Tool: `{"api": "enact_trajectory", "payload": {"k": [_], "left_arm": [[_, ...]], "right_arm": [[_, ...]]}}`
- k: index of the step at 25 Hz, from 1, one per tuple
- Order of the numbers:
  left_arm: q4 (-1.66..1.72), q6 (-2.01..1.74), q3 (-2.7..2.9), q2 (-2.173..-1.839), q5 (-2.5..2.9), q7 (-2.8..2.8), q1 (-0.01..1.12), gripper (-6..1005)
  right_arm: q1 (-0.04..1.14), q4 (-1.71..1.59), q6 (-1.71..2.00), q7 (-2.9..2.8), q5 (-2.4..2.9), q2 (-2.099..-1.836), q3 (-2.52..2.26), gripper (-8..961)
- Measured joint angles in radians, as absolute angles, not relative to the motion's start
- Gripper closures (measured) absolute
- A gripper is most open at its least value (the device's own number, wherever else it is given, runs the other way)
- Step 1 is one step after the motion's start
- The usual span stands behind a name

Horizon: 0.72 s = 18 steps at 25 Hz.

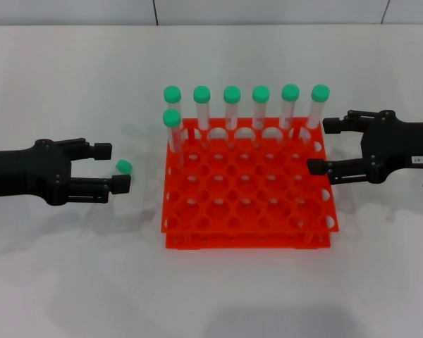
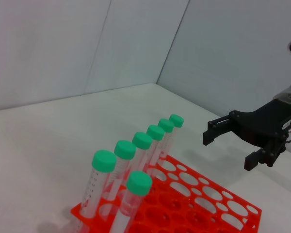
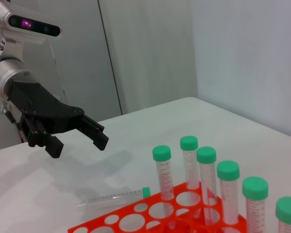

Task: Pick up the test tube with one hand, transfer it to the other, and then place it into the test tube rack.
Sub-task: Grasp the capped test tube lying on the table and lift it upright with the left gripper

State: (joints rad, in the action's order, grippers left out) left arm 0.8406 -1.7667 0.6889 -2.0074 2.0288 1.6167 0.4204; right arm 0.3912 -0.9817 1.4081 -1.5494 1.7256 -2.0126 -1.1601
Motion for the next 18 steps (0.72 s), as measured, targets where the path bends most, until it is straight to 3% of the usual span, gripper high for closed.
{"api": "enact_trajectory", "payload": {"k": [14, 18], "left_arm": [[0.843, -1.760, 0.690, -2.006, 2.030, 1.627, 0.423, 117], [0.856, -1.763, 0.694, -1.991, 2.066, 1.666, 0.437, 118]], "right_arm": [[0.391, -0.985, 1.407, -1.549, 1.722, -2.012, -1.160, 94], [0.392, -0.984, 1.400, -1.549, 1.712, -2.013, -1.160, 94]]}}
